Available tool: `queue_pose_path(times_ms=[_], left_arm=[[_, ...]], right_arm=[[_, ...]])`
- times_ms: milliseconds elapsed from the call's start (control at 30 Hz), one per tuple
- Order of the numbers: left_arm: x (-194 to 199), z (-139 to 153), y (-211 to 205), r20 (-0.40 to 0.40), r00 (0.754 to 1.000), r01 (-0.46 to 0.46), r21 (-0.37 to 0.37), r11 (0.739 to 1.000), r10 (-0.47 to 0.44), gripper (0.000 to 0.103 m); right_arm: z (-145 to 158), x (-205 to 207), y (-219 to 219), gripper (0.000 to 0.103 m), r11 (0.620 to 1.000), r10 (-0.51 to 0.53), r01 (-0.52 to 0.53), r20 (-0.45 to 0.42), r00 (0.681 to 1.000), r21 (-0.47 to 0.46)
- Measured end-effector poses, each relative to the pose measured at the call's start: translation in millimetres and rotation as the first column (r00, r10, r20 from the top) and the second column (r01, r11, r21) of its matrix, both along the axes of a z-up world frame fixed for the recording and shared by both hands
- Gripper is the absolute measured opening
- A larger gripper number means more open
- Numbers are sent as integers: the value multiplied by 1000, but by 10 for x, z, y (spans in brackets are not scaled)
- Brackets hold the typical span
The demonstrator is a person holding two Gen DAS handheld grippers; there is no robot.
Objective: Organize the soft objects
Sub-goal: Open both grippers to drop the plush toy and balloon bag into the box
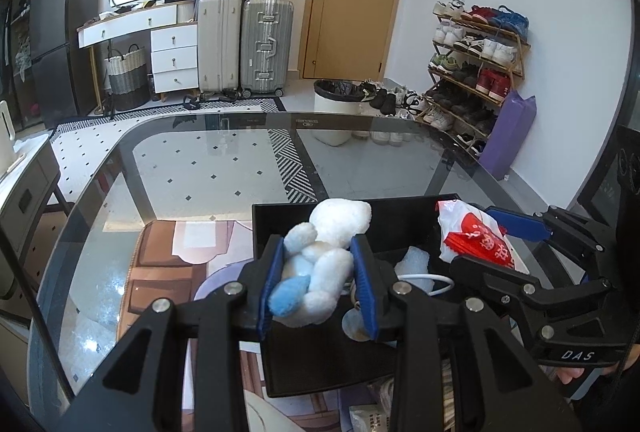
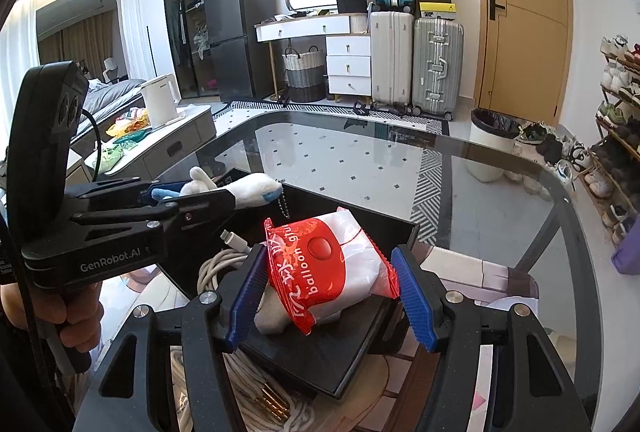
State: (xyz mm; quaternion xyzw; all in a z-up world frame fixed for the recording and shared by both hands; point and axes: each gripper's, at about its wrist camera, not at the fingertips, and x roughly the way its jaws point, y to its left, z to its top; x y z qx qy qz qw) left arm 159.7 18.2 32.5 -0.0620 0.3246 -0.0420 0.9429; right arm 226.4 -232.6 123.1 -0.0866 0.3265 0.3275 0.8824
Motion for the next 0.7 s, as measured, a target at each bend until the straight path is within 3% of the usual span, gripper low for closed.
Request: queue_pose_path(times_ms=[100,167,400,433,500,533,567,700], left_arm=[[-18,13,-29,1,1000,8,19,1000,-8,36],[-42,23,-33,0,1000,12,25,1000,-12,47],[-169,106,-66,0,1000,28,37,999,-28,52],[-192,111,-67,-2,1000,27,40,999,-27,55],[-258,129,-65,5,1000,23,41,999,-23,73],[-300,146,-62,17,1000,17,44,999,-17,90],[-359,172,-61,37,999,5,52,999,-7,99],[-515,247,-38,70,998,-8,69,998,4,103]], right_arm=[[5,-12,-10,74,1000,-8,8,2,1000,-3],[11,-24,-29,82,1000,-16,16,6,1000,-4],[84,-114,-144,94,1000,-30,30,24,999,1],[99,-141,-159,95,999,-35,35,31,999,-1],[116,-183,-209,99,999,-33,33,29,999,-1],[123,-208,-221,100,1000,-31,31,28,999,-2],[127,-237,-232,101,999,-31,32,29,999,-4],[156,-404,-320,102,999,-30,30,23,999,12]])
